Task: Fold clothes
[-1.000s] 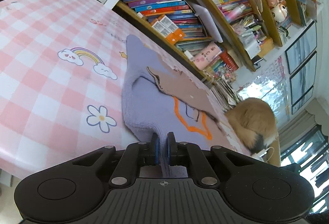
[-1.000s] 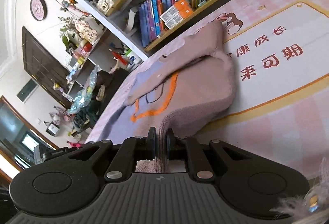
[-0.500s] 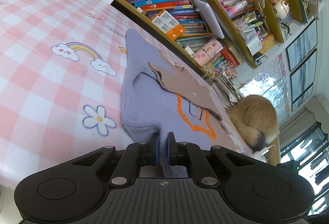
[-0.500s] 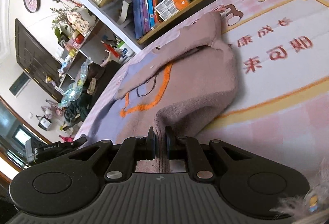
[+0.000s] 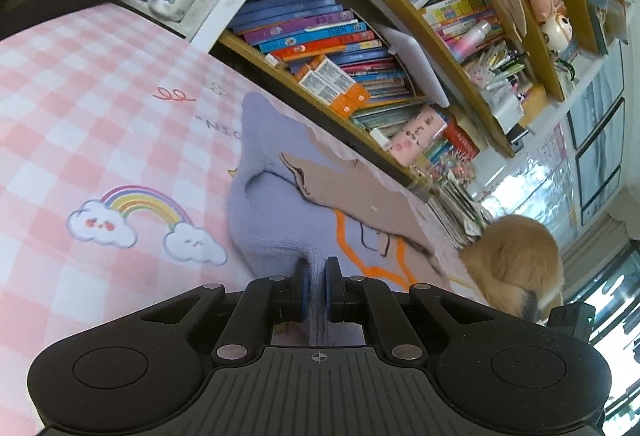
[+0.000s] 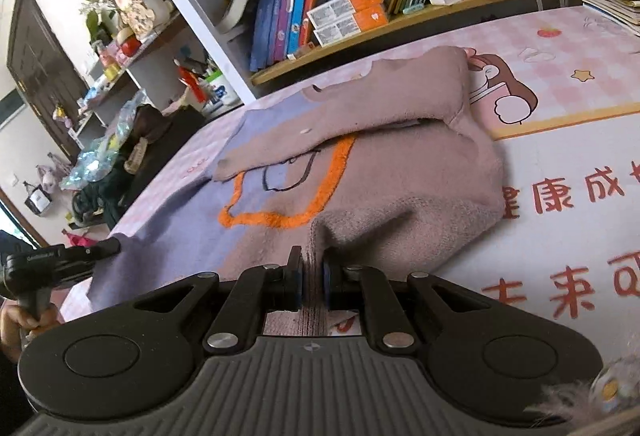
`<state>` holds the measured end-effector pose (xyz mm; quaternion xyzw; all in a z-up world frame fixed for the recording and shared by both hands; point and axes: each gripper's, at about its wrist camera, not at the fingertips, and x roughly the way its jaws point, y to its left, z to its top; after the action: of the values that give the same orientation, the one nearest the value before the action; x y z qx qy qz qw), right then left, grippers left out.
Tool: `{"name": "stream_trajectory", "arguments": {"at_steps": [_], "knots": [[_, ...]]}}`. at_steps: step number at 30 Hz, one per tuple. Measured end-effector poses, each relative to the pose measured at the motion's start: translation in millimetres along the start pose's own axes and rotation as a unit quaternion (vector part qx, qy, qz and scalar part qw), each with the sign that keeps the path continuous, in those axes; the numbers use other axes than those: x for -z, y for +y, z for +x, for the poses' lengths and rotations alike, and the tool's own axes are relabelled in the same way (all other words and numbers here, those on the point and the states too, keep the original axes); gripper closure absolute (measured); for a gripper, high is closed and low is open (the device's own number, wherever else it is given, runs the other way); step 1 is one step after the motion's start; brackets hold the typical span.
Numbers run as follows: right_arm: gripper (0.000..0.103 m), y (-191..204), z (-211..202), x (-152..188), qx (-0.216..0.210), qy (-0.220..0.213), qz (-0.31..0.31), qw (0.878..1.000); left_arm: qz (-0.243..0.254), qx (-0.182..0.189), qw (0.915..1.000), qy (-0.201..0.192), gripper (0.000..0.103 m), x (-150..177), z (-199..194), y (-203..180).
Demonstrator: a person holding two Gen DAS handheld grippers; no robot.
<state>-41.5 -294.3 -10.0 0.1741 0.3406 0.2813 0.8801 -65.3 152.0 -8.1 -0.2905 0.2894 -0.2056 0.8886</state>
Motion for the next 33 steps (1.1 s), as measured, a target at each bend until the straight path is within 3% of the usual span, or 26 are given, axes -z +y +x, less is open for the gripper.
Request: {"name": "stream_trajectory", "arguments": {"at_steps": [3,5,7,11,19,33], "knots": [[0.094,-5.4,-20.1,12.6,-0.008,-0.002,0.011,1.000,0.000,-0.010,0.9999,0.005,0.095,12.3,-13.8,-3.9],[0.094,-9.3,-32.3,20.0,-0.011,-0.003,0.020,1.000,-0.005,-0.019,0.9998,0.009,0.086,19.3,-20.3,-4.8],[0.093,-13.8,-44.0,27.4,-0.011,-0.004,0.030,0.999,-0.011,-0.022,0.9996,0.014,0.068,23.4,-23.3,-5.6],[0.087,-21.7,-61.4,40.9,-0.011,-0.003,0.051,0.999,-0.002,-0.029,0.9992,0.028,0.052,28.7,-19.7,-9.7],[0.083,-30.0,-69.5,52.5,-0.026,-0.012,0.084,0.996,-0.007,-0.039,0.9989,0.024,0.050,24.2,-8.8,-5.8],[0.081,-26.8,-73.6,57.2,-0.035,-0.007,0.077,0.996,-0.030,-0.016,0.9993,0.016,0.054,27.6,-7.1,0.4]]}}
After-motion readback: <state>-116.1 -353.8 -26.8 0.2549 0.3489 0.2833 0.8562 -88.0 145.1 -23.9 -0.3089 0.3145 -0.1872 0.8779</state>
